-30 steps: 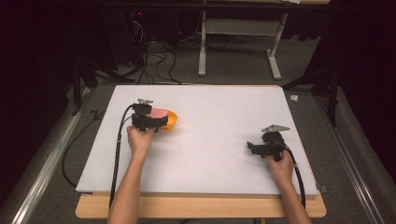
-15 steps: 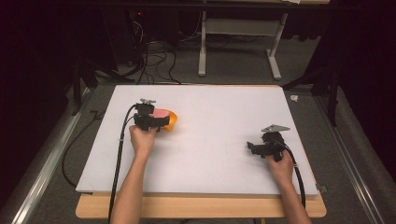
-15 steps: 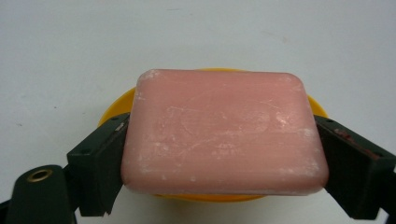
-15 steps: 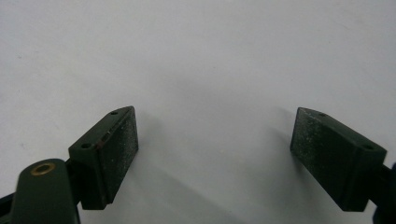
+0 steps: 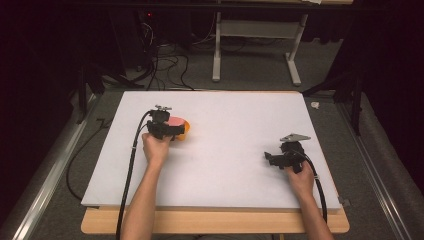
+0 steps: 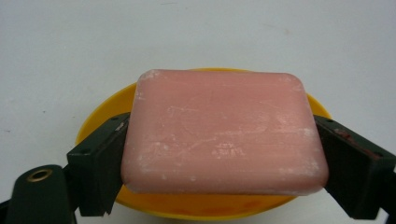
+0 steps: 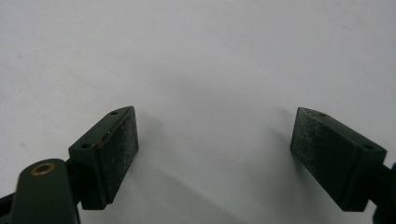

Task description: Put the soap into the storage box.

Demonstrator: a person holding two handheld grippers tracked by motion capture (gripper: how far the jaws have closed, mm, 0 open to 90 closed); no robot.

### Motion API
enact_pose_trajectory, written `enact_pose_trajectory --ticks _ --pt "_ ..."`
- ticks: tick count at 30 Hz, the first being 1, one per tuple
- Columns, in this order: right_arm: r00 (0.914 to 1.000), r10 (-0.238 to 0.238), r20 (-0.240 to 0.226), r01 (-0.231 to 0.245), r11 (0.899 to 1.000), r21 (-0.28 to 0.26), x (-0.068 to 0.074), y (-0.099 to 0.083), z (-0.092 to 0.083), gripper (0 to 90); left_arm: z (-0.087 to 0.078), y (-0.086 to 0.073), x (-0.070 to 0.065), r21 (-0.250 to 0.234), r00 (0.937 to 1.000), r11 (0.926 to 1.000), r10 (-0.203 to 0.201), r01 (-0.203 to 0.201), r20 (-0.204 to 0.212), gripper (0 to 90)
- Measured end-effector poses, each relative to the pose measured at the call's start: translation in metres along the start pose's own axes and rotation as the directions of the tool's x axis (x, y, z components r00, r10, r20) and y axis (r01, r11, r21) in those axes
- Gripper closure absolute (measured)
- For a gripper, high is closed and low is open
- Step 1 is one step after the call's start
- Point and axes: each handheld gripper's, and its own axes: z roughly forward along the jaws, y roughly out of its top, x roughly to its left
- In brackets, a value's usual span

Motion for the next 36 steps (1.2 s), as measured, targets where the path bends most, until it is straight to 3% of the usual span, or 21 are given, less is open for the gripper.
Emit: enact_pose_trajectory --ticks 8,14,24,27,32,36 --pt "1.0 0.0 0.0 0.0 1.0 0.0 0.0 0.0 0.0 15.6 0.002 0.0 0.001 0.022 1.0 0.9997 -0.006 0.006 -0.001 13.7" --pt "1.0 0.0 0.0 0.0 1.0 0.0 0.0 0.0 0.0 15.6 0.001 0.0 0.002 0.004 0.9998 0.9998 -0.021 0.021 0.004 13.8" --pt "1.0 0.0 0.0 0.0 1.0 0.0 0.0 0.0 0.0 15.6 -0.001 0.0 0.0 0.001 0.9998 0.9999 -0.012 0.012 -0.015 13.9" --pt "1.0 0.0 0.0 0.0 1.0 0.0 0.0 0.0 0.0 15.6 -0.003 0.001 -0.001 -0.012 0.9996 0.9999 -0.004 0.003 -0.028 13.9" --pt "1.0 0.0 0.0 0.0 1.0 0.0 0.0 0.0 0.0 15.6 -0.015 0.004 -0.001 -0.068 0.9999 0.9976 -0.011 0.011 0.0 14.3" --pt "1.0 0.0 -0.001 0.0 1.0 0.0 0.0 0.0 0.0 15.6 -0.019 0.004 -0.001 -0.066 1.0 0.9978 0.002 -0.002 -0.002 14.1"
